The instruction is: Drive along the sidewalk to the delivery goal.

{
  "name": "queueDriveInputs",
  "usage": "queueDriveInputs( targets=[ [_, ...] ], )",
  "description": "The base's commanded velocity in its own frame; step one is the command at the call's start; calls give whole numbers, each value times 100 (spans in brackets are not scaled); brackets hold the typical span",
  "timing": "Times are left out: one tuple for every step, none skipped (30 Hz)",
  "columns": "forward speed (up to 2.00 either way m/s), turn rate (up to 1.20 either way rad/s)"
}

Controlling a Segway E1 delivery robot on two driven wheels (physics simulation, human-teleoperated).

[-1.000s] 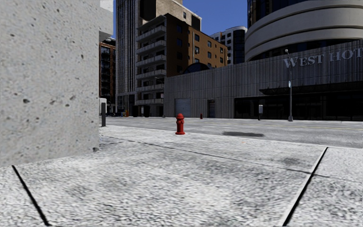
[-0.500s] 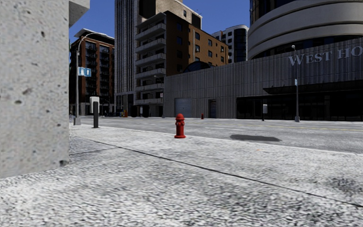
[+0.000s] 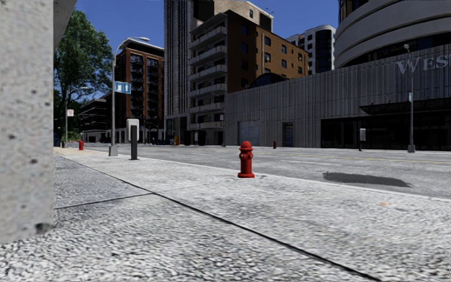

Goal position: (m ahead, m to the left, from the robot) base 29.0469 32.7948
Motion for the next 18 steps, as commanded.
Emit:
queueDriveInputs(
  targets=[
    [179,46],
    [179,46],
    [179,46],
    [180,46],
    [185,46],
    [187,46],
    [188,46],
    [188,46],
    [188,46],
    [190,46],
    [193,46],
    [200,46],
    [200,46],
    [200,46],
    [200,46],
    [200,46],
    [200,46],
    [200,46]
  ],
)
